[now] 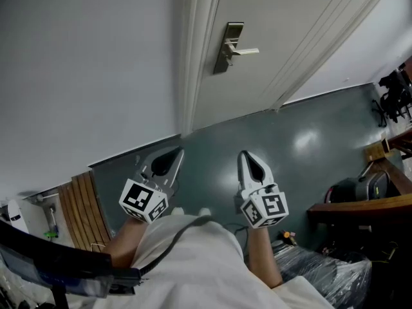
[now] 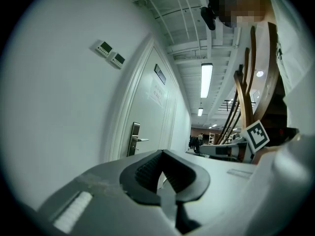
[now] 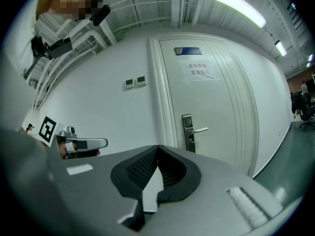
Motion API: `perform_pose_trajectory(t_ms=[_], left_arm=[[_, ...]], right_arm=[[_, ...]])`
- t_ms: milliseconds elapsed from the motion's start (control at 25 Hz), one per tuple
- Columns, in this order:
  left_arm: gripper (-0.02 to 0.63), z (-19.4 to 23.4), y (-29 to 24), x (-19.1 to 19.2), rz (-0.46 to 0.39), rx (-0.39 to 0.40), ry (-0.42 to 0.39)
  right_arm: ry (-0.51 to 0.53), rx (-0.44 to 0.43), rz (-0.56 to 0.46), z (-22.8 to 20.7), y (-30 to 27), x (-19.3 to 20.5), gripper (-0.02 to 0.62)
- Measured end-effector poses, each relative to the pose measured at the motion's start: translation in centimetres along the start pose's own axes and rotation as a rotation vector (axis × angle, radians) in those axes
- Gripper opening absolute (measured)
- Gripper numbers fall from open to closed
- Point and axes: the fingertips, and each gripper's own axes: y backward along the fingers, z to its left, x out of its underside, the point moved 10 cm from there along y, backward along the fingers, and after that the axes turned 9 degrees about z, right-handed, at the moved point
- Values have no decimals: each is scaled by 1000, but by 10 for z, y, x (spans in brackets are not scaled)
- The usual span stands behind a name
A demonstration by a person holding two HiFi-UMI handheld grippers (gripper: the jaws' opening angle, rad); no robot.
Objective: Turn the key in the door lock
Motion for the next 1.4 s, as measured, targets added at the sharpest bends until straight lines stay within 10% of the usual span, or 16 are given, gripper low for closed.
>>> perform_pose_trajectory(t_ms=[720,1400], left_arm=[[6,44,35,13,13,19,26],[6,68,-34,-3,11,-51,26]], right_arm=[[-9,57,8,39,-17,6,8],[-6,-17,16,-28,-85,-11,8]])
